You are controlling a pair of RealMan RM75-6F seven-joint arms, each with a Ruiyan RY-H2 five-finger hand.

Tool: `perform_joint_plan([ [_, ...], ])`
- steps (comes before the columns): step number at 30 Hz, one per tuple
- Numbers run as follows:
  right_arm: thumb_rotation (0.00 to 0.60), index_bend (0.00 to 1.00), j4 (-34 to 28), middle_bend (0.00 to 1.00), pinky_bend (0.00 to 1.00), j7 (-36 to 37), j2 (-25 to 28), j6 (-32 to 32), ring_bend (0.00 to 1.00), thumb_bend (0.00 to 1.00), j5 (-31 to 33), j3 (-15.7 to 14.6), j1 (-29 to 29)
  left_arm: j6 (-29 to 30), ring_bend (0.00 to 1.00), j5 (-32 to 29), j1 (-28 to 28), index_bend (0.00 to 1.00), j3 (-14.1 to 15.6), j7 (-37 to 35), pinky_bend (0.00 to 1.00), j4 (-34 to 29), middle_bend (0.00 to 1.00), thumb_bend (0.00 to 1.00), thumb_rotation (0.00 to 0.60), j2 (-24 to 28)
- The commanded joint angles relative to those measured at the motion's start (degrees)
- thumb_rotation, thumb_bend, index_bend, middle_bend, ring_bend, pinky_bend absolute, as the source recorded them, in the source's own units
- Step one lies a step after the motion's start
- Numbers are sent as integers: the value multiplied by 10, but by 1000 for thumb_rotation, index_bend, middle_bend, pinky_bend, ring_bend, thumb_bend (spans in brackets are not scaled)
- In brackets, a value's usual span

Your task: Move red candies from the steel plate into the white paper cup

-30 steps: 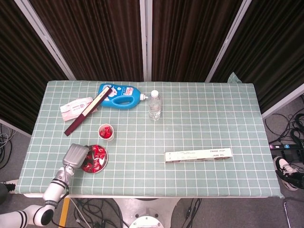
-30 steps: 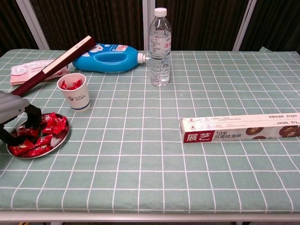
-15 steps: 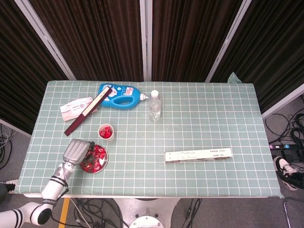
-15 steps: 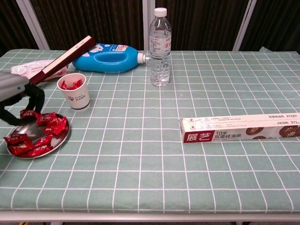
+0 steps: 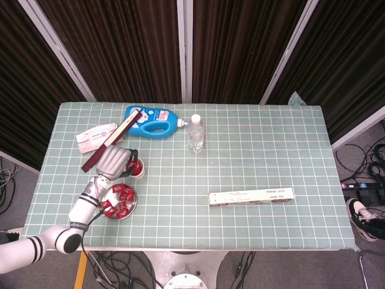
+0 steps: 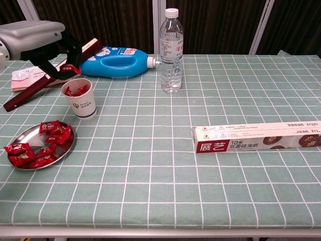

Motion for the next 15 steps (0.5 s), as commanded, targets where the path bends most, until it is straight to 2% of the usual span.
perform_joint_plan([
  [1, 600, 0, 1, 138, 365, 1, 0, -1, 0, 28, 2, 1, 0, -18, 948, -19, -14, 563, 1, 16, 1000, 16, 640, 401, 600, -12],
  [6, 600, 0, 2, 138, 365, 1, 1, -4, 0, 29, 4, 1, 1, -19, 939, -35, -19, 461, 15, 46, 1000, 24, 550, 307, 600, -17],
  [11, 600, 0, 1, 138, 365, 1, 1, -4, 0, 29, 3, 2, 1, -6, 923, -48, -8, 415, 26, 61, 1000, 2, 486, 274, 600, 2],
  [15, 600, 0, 0, 138, 365, 1, 1, -2, 0, 29, 1, 2, 2, 57, 921, -22, 30, 398, 39, 41, 1000, -38, 477, 226, 600, 33],
])
